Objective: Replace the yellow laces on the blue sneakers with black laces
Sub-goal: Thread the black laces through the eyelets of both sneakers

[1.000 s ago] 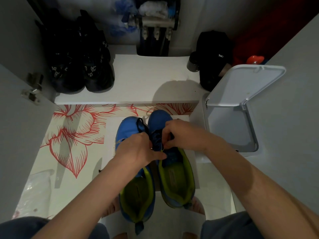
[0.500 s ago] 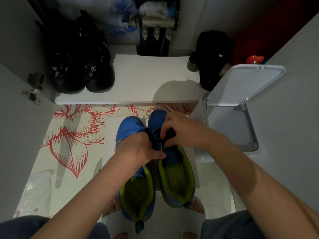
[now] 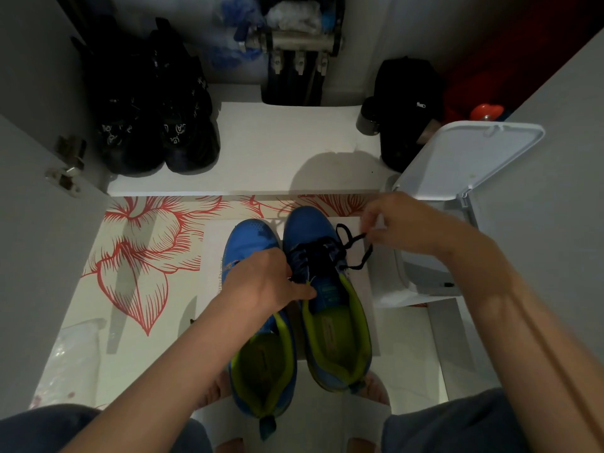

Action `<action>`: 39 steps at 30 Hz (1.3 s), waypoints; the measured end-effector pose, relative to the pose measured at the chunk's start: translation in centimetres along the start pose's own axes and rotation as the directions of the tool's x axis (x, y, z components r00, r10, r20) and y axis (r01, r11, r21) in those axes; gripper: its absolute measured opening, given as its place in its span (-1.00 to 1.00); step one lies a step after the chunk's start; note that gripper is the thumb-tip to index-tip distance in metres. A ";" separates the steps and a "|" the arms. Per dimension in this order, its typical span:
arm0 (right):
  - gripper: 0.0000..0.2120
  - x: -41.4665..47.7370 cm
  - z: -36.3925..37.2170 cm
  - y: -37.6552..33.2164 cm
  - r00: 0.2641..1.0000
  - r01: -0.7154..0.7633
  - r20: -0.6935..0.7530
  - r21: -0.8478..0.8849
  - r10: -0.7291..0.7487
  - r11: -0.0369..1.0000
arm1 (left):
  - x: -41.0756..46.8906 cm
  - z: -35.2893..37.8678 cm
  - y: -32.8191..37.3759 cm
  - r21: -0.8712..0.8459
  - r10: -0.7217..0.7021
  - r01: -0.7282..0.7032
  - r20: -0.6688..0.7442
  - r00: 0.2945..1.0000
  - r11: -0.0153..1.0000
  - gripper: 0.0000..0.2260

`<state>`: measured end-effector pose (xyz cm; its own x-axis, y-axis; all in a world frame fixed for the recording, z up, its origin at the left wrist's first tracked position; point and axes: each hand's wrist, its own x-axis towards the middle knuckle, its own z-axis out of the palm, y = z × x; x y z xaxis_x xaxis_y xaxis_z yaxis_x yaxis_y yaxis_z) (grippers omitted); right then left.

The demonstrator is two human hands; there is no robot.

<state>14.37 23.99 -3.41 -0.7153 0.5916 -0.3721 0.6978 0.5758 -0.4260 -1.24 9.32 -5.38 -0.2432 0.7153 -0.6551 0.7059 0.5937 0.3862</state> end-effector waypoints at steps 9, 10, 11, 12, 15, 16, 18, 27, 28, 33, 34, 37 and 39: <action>-0.72 1.2 5.0 -4.2 0.958 0.235 0.210 -0.173 -0.197 0.956 | 0.3 0.0 0.1 0.026 -0.002 0.002 -0.005 1.000 1.000 -0.65; -0.73 1.2 5.3 -4.2 0.959 0.241 0.193 -0.164 -0.208 0.957 | 0.4 0.0 0.1 0.026 0.001 -0.001 -0.003 1.000 1.000 -0.66; -0.75 1.2 5.4 -4.3 0.960 0.248 0.177 -0.162 -0.219 0.955 | 0.4 0.0 0.1 0.024 0.001 -0.001 0.000 1.000 1.000 -0.67; -0.77 1.2 5.7 -4.4 0.959 0.260 0.158 -0.166 -0.234 0.951 | 0.4 0.0 0.1 0.022 0.001 -0.001 0.005 1.000 1.000 -0.67; -0.90 1.1 5.4 -4.3 0.950 0.281 0.185 -0.162 -0.251 0.946 | 0.2 0.0 0.2 0.026 0.000 0.000 0.017 1.000 1.000 -0.68; -0.95 1.0 4.9 -4.0 0.947 0.266 0.217 -0.111 -0.238 0.958 | 0.2 0.1 0.2 0.026 -0.001 0.001 0.020 1.000 1.000 -0.67; -0.84 0.6 3.1 -3.2 0.948 0.152 0.275 0.048 -0.159 0.987 | 0.1 0.0 0.0 0.015 0.000 -0.001 0.030 1.000 1.000 -0.64; -0.82 0.0 0.8 -2.3 0.978 -0.024 0.210 0.122 -0.002 0.992 | -0.4 -1.6 0.9 -0.367 0.139 -0.166 -0.100 0.985 0.915 -0.76; -0.79 0.1 0.8 -2.8 0.993 0.041 0.097 0.212 -0.062 0.977 | -0.4 -1.8 0.9 -0.442 0.159 -0.202 -0.134 0.978 0.874 -0.73; -0.38 0.3 1.4 -4.8 0.949 0.224 0.087 0.485 -0.302 0.845 | -0.4 -1.8 1.2 -0.515 0.189 -0.278 -0.218 0.957 0.811 -0.83; -0.41 0.3 1.4 -4.7 0.952 0.195 0.108 0.505 -0.286 0.841 | -0.3 -1.6 1.2 -0.510 0.178 -0.280 -0.240 0.954 0.813 -0.84; -0.64 0.3 0.8 -3.8 0.973 0.126 0.103 0.511 -0.206 0.850 | -0.7 -1.3 1.3 -0.533 0.180 -0.312 -0.285 0.941 0.786 -0.86; -0.81 0.3 0.3 -3.1 0.983 0.124 0.069 0.433 -0.170 0.893 | -0.8 -1.6 1.2 -0.534 0.166 -0.320 -0.316 0.934 0.783 -0.87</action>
<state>11.98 22.24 -2.48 -0.8246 0.4443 -0.3502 0.5178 0.3433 -0.7836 -1.23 10.04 -3.32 -0.3206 0.8832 -0.3424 0.2753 0.4327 0.8584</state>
